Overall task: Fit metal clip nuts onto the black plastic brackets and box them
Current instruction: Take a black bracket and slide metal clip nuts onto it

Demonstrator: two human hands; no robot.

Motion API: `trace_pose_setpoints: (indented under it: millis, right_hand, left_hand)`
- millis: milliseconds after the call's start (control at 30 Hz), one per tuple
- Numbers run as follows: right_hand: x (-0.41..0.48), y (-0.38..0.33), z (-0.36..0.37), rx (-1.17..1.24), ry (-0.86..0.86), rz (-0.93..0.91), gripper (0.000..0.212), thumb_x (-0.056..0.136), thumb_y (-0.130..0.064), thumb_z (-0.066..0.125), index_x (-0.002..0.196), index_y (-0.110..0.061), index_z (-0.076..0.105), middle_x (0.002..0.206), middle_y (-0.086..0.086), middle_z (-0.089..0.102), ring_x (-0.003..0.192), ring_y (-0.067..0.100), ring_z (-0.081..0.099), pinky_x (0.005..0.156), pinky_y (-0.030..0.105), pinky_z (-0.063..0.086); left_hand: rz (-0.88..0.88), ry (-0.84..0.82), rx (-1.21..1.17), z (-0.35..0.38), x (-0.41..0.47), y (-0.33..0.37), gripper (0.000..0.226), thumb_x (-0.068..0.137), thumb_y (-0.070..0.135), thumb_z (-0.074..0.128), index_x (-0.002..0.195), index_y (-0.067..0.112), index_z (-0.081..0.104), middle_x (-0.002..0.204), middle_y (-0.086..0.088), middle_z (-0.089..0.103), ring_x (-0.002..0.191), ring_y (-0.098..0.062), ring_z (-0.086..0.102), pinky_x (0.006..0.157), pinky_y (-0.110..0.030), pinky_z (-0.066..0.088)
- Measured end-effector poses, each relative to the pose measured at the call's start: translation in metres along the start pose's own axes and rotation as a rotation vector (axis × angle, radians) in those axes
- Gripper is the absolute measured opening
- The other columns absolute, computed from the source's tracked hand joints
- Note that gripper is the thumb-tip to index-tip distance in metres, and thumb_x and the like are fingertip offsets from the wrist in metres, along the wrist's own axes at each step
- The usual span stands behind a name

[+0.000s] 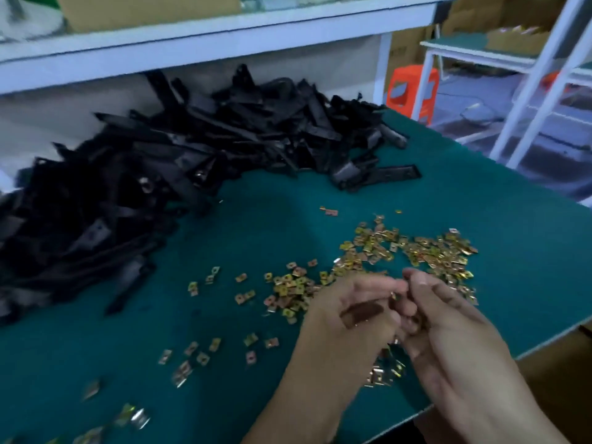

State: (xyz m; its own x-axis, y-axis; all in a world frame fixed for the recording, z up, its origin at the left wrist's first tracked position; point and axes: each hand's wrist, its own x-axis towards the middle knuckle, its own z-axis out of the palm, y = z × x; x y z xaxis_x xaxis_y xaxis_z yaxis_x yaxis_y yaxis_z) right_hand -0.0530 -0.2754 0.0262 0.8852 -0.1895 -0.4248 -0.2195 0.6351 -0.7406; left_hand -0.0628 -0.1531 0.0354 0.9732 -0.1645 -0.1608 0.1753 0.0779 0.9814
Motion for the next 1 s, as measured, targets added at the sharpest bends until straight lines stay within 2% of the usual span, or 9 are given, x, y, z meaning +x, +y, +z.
trace_pose_setpoints:
  millis: [133,267,433,533,633,733,867,933,1000]
  right_hand:
    - [0.001,0.024,0.036,-0.202,-0.164,0.021,0.025,0.086,-0.035,0.065,0.077,-0.016,0.079,0.063,-0.001,0.059,0.047,0.004,0.046,0.044,0.014,0.044]
    - [-0.001,0.040,0.067,-0.277,-0.326,0.040,0.020,0.076,-0.034,0.068,0.081,-0.020,0.081,0.077,-0.005,0.070,0.052,0.001,0.051,0.049,0.012,0.044]
    - [0.005,0.054,0.093,-0.320,-0.397,0.066,0.022,0.073,-0.026,0.070,0.090,-0.017,0.082,0.080,-0.009,0.072,0.059,-0.002,0.057,0.053,0.011,0.046]
    - [0.011,0.064,0.107,-0.335,-0.429,0.067,0.022,0.075,-0.023,0.069,0.091,-0.016,0.082,0.078,-0.005,0.070,0.059,0.001,0.052,0.051,0.013,0.044]
    - [0.017,0.075,0.118,-0.378,-0.440,0.065,0.020,0.081,-0.025,0.068,0.094,-0.021,0.082,0.083,-0.005,0.072,0.066,0.001,0.056,0.058,0.016,0.046]
    - [0.023,0.084,0.129,-0.407,-0.473,0.058,0.019,0.093,-0.024,0.062,0.096,-0.020,0.081,0.087,-0.003,0.074,0.067,0.002,0.059,0.064,0.023,0.043]
    - [0.037,0.085,0.146,-0.452,-0.535,0.037,0.027,0.102,-0.028,0.052,0.101,-0.010,0.072,0.084,0.004,0.075,0.061,0.006,0.057,0.050,0.019,0.040]
    - [0.048,0.081,0.153,-0.477,-0.545,0.011,0.028,0.104,-0.028,0.049,0.101,-0.007,0.068,0.080,0.004,0.074,0.057,0.006,0.054,0.045,0.017,0.039]
    - [0.059,0.079,0.158,-0.504,-0.563,-0.015,0.027,0.104,-0.027,0.048,0.101,-0.007,0.066,0.079,0.003,0.074,0.056,0.006,0.053,0.045,0.017,0.037]
  left_hand:
    - [0.065,0.276,-0.045,-0.055,-0.007,-0.003,0.028,0.089,-0.003,0.072,0.096,0.024,0.076,0.097,0.005,0.076,0.093,-0.007,0.071,0.077,-0.015,0.052]
    - [0.092,0.693,-0.291,-0.122,-0.011,-0.002,0.022,0.089,0.001,0.073,0.102,0.019,0.070,0.100,0.001,0.071,0.090,-0.011,0.069,0.081,-0.023,0.053]
    - [0.149,1.101,-0.625,-0.209,-0.015,0.004,0.048,0.094,0.010,0.071,0.137,0.011,0.050,0.103,0.000,0.062,0.081,-0.004,0.062,0.081,-0.018,0.049]
    - [0.156,1.178,-0.702,-0.249,-0.010,0.011,0.066,0.089,0.021,0.080,0.143,0.018,0.042,0.130,-0.002,0.054,0.099,-0.011,0.063,0.088,-0.026,0.056]
    - [0.115,1.163,-0.630,-0.274,0.001,0.013,0.075,0.086,0.029,0.082,0.149,0.024,0.041,0.132,-0.003,0.053,0.108,-0.018,0.063,0.082,-0.028,0.058]
    - [0.073,1.173,-0.491,-0.293,0.013,0.008,0.073,0.086,0.031,0.082,0.147,0.021,0.043,0.113,-0.003,0.061,0.094,-0.017,0.065,0.069,-0.026,0.056]
    - [0.021,1.254,-0.147,-0.315,0.027,-0.003,0.074,0.088,0.033,0.080,0.150,0.020,0.042,0.105,-0.002,0.064,0.077,-0.016,0.066,0.065,-0.029,0.056]
    - [0.001,1.260,-0.020,-0.320,0.030,-0.008,0.061,0.089,0.031,0.079,0.143,0.024,0.051,0.104,-0.002,0.067,0.076,-0.016,0.067,0.069,-0.032,0.059]
    - [0.039,1.258,-0.011,-0.322,0.032,-0.010,0.030,0.088,0.020,0.079,0.113,0.029,0.063,0.101,-0.003,0.069,0.076,-0.015,0.068,0.068,-0.031,0.059]
